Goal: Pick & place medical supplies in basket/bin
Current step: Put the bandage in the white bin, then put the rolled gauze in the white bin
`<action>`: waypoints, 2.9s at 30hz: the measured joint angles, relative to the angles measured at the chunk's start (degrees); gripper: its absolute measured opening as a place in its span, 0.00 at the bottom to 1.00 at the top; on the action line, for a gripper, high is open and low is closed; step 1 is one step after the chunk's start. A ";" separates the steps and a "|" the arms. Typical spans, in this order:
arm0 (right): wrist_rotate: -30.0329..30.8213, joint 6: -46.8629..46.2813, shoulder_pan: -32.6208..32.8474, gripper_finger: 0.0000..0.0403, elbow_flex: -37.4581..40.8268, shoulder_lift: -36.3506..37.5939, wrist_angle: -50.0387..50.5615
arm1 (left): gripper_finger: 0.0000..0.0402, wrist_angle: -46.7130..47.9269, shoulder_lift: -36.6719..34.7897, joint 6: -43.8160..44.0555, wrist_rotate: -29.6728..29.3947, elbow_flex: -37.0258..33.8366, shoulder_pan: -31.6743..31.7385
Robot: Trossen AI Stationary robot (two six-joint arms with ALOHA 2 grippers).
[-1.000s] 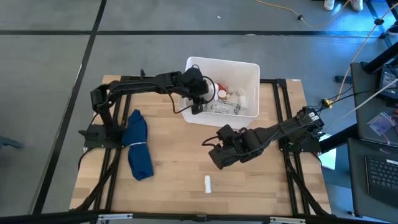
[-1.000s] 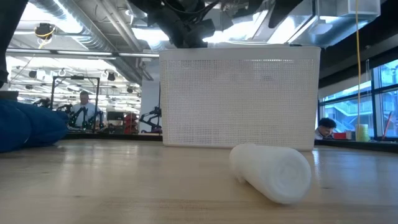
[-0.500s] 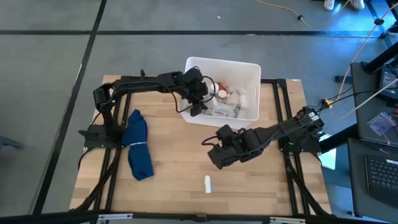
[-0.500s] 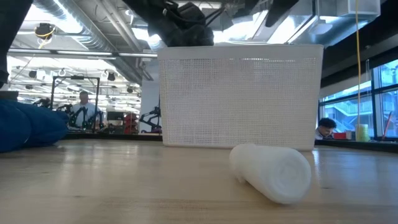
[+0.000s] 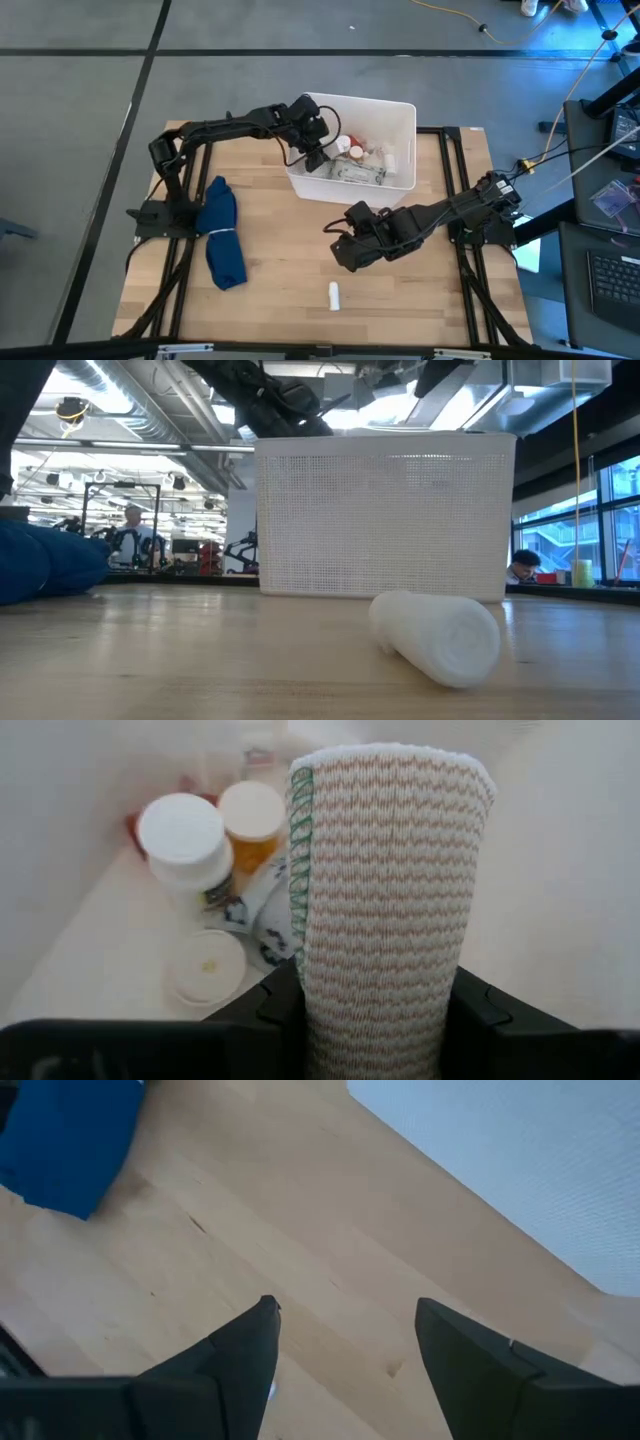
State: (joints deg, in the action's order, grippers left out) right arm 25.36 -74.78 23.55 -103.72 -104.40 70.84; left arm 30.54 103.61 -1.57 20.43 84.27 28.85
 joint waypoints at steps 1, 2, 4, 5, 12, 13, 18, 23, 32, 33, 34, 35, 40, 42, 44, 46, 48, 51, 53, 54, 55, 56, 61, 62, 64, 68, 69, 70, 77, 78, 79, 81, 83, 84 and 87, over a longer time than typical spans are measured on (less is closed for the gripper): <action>0.00 -0.01 0.00 0.58 0.00 0.00 -0.35 | 0.33 0.02 0.09 -0.08 -0.81 0.02 0.00; 0.00 0.00 0.00 0.58 0.00 0.00 -0.63 | 0.33 0.39 0.16 -0.08 -1.90 0.02 -0.01; 0.00 0.00 0.00 0.58 0.00 0.00 -0.88 | 0.33 0.20 0.55 -0.63 -5.95 0.03 -0.27; 0.00 0.00 0.00 0.58 0.00 0.00 -0.90 | 0.33 0.08 0.78 -1.82 -7.80 0.08 -0.51; 0.02 0.00 0.00 0.58 0.00 -0.02 -1.14 | 0.33 0.40 2.76 -15.85 -13.96 0.13 -2.66; 0.02 0.01 -0.01 0.58 0.00 -0.02 -1.25 | 0.33 0.68 2.97 -17.46 -14.11 0.13 -2.90; 0.01 0.07 -0.01 0.58 0.00 -0.04 -1.59 | 0.33 2.04 4.53 -23.12 -16.24 0.17 -4.24; -0.06 0.13 -0.01 0.58 0.00 -0.07 -1.67 | 0.37 3.30 6.44 -26.35 -20.47 0.17 -5.82; -1.51 0.42 -0.01 0.58 0.01 -0.07 -1.33 | 0.47 4.76 8.85 -27.81 -22.51 0.17 -6.81; -1.53 0.42 -0.01 0.58 0.02 -0.07 -1.32 | 0.47 4.54 8.88 -27.94 -22.63 0.24 -6.81; -1.77 0.42 0.00 0.58 0.01 -0.07 -1.27 | 0.48 4.97 8.88 -27.89 -22.63 0.24 -6.79; -2.37 0.42 -0.02 0.58 0.00 -0.07 -1.25 | 0.48 5.46 8.88 -27.86 -22.84 0.21 -6.79; -6.46 0.44 0.00 0.58 0.02 -0.07 -1.04 | 0.48 5.57 8.83 -27.73 -26.50 0.21 -6.81; -7.08 0.34 0.00 0.58 0.01 -0.07 -0.95 | 0.48 5.60 8.83 -27.73 -27.89 0.21 -6.76; -7.10 0.31 0.00 0.58 0.02 -0.07 -0.95 | 0.48 5.13 8.83 -27.75 -29.48 0.21 -6.96; -7.10 0.28 0.00 0.58 0.02 -0.07 -0.89 | 0.48 3.84 8.83 -27.73 -31.24 0.21 -7.10; -7.10 0.28 0.00 0.58 0.01 -0.07 -0.88 | 0.48 3.80 8.81 -27.75 -32.45 0.21 -7.31; -7.10 0.33 0.00 0.58 0.00 -0.07 -0.88 | 0.48 3.70 8.80 -27.73 -32.85 0.21 -7.38; -7.10 0.34 0.00 0.58 0.00 -0.07 -0.88 | 0.48 3.74 8.79 -27.11 -32.85 0.21 -7.46; -7.10 0.35 0.00 0.58 0.02 -0.06 -0.88 | 0.48 3.73 8.79 -26.48 -32.83 0.21 -7.49; -7.10 0.36 0.00 0.58 0.00 -0.07 -0.88 | 0.48 3.72 8.79 -25.83 -32.83 0.21 -7.49; -7.10 0.37 0.00 0.58 0.01 -0.07 -0.86 | 0.48 3.78 8.77 -25.25 -32.77 0.21 -7.49; -7.08 0.39 0.00 0.58 0.00 -0.07 -0.84 | 0.49 5.36 8.77 -24.58 -31.16 0.21 -7.49; -7.08 0.40 0.00 0.58 0.00 -0.07 -0.84 | 0.50 5.67 8.77 -24.58 -30.71 0.21 -7.49; -7.08 0.42 0.00 0.58 0.01 -0.04 -0.84 | 0.53 6.03 8.77 -24.60 -29.70 0.21 -7.49; -7.08 0.42 0.00 0.58 0.02 -0.04 -0.83 | 0.60 6.06 8.76 -24.59 -29.36 0.21 -7.49; -7.08 0.42 0.00 0.58 0.01 -0.04 -0.82 | 0.63 6.07 8.75 -24.57 -29.36 0.21 -7.49; -7.08 0.42 0.00 0.58 0.02 -0.04 -0.82 | 0.65 6.09 8.75 -24.58 -29.36 0.21 -7.49; -7.08 0.42 0.00 0.58 0.02 -0.04 -0.62 | 0.71 6.25 7.86 -24.70 -32.60 0.21 -7.61; -7.13 0.42 0.00 0.58 0.01 -0.04 -0.62 | 0.71 6.23 7.47 -24.74 -33.43 0.21 -7.63; -7.34 0.42 0.00 0.58 0.02 -0.04 -0.62 | 0.71 6.22 7.01 -25.02 -34.34 0.21 -7.74; -7.45 0.42 0.00 0.58 0.00 -0.04 -0.60 | 0.71 6.30 5.83 -25.70 -35.34 0.21 -7.82; -7.48 0.42 0.00 0.58 0.02 -0.04 -0.60 | 0.71 6.21 4.09 -26.49 -35.71 0.22 -7.84; -7.48 0.42 0.00 0.58 0.00 -0.04 -0.58 | 0.71 6.05 3.17 -26.71 -35.76 0.24 -7.94; -7.48 0.43 0.00 0.58 0.02 -0.02 -0.04 | 0.71 6.08 0.44 -27.35 -35.68 0.26 -7.93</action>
State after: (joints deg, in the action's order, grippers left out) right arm 17.89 -74.35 23.55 -103.71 -104.42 70.80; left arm 36.62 104.05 -28.92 -15.25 84.53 20.93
